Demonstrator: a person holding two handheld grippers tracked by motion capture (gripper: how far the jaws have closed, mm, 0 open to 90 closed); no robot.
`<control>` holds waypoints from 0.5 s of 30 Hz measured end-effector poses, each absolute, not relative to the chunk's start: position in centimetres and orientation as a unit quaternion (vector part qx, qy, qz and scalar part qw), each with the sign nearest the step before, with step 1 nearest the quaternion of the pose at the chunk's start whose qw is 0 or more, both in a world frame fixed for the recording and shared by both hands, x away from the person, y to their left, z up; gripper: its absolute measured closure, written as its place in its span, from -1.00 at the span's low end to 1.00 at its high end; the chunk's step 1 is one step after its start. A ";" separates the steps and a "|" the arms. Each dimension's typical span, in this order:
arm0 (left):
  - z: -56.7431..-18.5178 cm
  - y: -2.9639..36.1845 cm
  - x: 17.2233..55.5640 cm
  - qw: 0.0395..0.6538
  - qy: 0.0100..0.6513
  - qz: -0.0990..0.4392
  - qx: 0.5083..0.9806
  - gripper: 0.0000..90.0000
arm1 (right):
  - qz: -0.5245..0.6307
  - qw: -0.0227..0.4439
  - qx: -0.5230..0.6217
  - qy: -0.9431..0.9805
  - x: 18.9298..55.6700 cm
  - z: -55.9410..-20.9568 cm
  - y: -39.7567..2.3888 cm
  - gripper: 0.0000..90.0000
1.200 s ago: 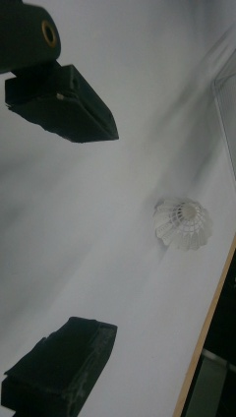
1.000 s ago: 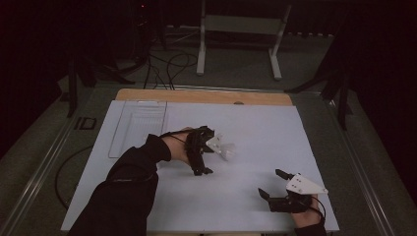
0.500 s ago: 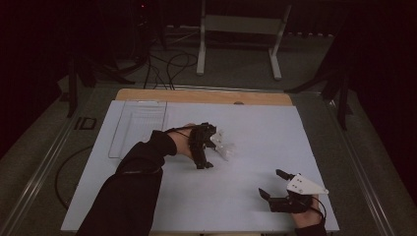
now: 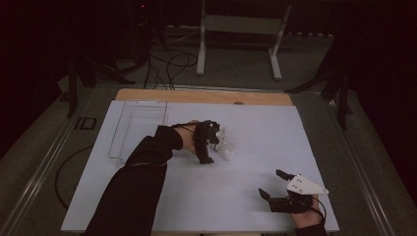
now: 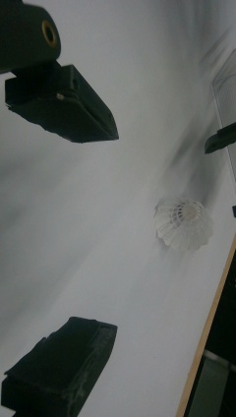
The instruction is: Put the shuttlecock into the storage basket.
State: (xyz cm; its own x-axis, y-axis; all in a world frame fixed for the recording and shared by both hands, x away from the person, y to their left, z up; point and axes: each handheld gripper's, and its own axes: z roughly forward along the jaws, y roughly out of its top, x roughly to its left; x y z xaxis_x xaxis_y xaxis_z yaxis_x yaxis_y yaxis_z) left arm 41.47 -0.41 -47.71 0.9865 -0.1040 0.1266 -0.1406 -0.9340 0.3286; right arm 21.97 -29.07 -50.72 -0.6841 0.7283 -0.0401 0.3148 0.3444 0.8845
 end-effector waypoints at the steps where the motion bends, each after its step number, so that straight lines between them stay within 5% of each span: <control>1: -47.9 -0.5 41.6 0.170 -0.062 0.052 0.982 -0.97 | 0.468 0.221 0.330 0.789 22.0 -50.7 -29.1 -0.77; 15: -49.2 -1.0 42.8 0.152 -0.058 0.075 0.984 -0.63 | 0.468 0.220 0.329 0.790 21.9 -50.7 -29.1 -0.77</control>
